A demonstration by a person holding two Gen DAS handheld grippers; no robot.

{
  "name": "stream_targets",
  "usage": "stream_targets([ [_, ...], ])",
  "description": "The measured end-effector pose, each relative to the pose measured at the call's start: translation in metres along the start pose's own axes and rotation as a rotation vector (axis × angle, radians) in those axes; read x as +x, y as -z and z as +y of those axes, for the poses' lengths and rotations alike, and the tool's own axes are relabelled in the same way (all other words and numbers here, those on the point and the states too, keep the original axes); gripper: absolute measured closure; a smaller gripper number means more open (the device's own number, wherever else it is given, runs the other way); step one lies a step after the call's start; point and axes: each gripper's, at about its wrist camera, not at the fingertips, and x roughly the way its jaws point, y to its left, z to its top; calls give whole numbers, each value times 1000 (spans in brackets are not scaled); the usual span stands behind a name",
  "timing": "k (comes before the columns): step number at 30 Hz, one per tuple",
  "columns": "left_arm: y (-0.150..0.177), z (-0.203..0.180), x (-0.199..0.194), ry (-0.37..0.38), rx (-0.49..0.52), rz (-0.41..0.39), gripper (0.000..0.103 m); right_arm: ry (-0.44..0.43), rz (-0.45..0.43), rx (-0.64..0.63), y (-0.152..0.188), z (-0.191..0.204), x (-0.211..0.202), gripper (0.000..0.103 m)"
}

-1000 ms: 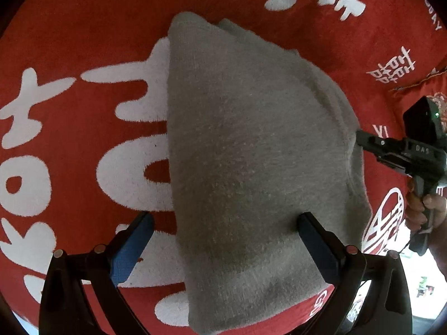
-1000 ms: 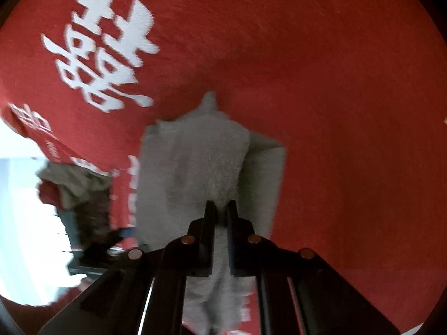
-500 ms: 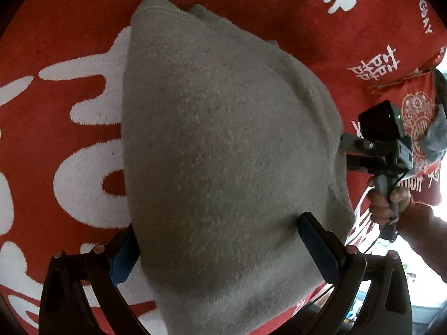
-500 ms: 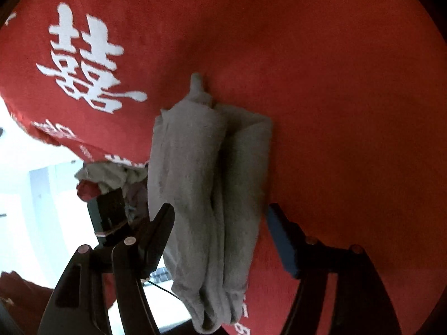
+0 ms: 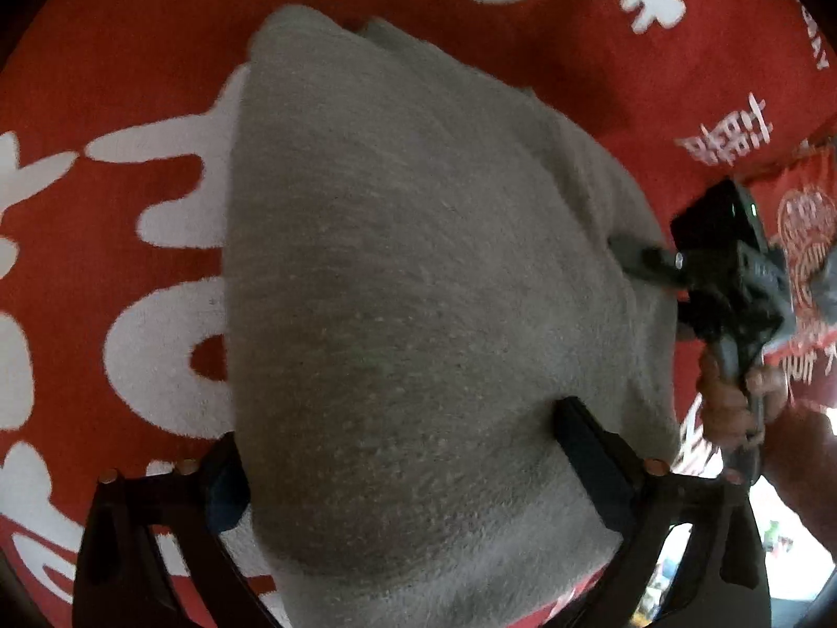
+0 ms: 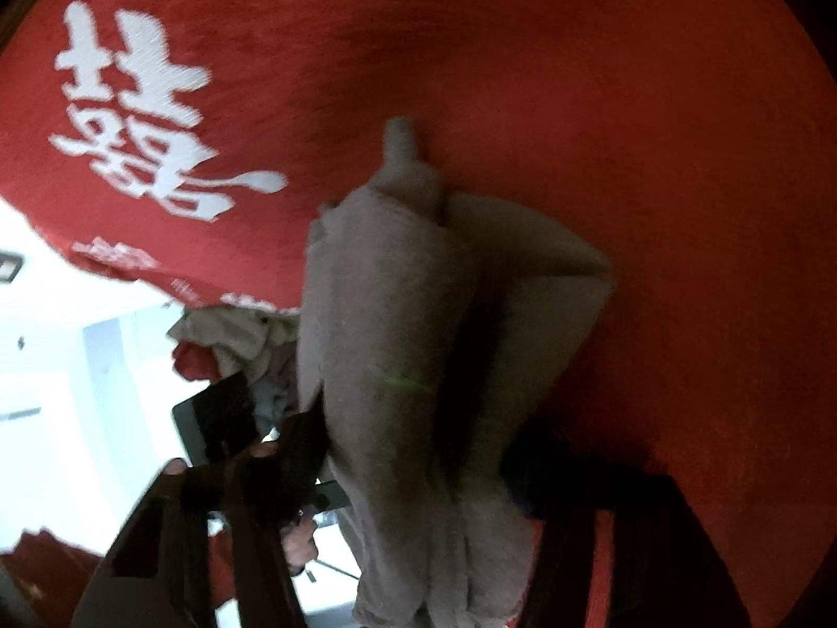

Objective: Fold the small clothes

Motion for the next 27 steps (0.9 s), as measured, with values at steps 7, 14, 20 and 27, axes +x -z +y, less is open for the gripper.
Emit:
stream_targets([
  [7,12,14,-31,68,-23,-72,44,-58,-52,37,15,18,-4,66],
  [14,34,15,-73,115,33,-112,44,-102,-88,28,45,57,-5,66],
  [20,69,36,-123,124,35,-144,44,-118,-99,13,83,99,8,66],
  [27,108,85,-141,45,25,-144,44,-142,-69,46,120,118,61,66],
])
